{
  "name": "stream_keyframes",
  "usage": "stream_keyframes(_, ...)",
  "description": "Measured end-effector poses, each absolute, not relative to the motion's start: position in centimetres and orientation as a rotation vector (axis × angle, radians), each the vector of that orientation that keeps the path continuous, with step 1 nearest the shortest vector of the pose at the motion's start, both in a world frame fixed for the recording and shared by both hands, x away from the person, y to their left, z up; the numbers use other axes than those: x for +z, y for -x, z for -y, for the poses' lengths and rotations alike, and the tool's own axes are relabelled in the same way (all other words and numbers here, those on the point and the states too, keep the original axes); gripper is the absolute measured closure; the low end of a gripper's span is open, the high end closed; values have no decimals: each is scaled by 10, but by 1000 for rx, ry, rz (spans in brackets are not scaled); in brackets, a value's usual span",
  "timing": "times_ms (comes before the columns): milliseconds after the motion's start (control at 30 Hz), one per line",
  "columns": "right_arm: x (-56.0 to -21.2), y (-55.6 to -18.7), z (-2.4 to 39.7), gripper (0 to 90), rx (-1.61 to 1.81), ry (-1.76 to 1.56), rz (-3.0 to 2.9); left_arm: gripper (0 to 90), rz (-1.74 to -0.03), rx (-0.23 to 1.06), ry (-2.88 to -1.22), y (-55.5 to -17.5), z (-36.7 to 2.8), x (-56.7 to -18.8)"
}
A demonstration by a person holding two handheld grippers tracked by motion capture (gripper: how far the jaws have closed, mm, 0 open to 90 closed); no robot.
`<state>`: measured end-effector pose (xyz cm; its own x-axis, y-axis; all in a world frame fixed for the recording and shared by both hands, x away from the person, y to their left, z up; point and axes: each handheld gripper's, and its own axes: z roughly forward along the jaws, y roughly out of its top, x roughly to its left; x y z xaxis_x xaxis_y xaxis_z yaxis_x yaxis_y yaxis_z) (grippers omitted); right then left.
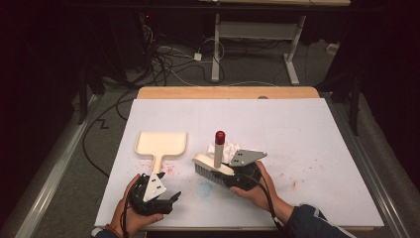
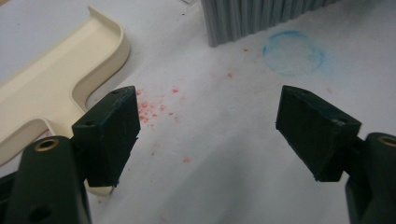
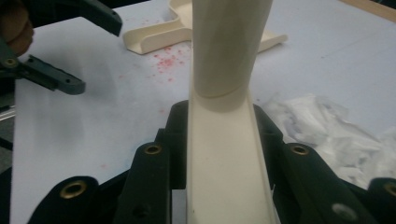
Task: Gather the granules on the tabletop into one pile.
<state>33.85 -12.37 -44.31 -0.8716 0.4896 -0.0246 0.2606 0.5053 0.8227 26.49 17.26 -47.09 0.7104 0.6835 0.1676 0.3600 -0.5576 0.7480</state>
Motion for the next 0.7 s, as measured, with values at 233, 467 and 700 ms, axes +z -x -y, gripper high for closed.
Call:
stream_keyframes(233, -440, -353, 139, 679, 1242, -747, -2432, 209, -785, 583, -2213, -265, -171, -472)
stream_keyframes(467, -434, -360, 153, 678, 1206, -799, -2396, 209, -783, 584, -2220, -264, -171, -472)
stream_keyframes(700, -411, -352, 171, 678, 1339, -757, -2359, 209, -772, 587, -2225, -264, -170, -471)
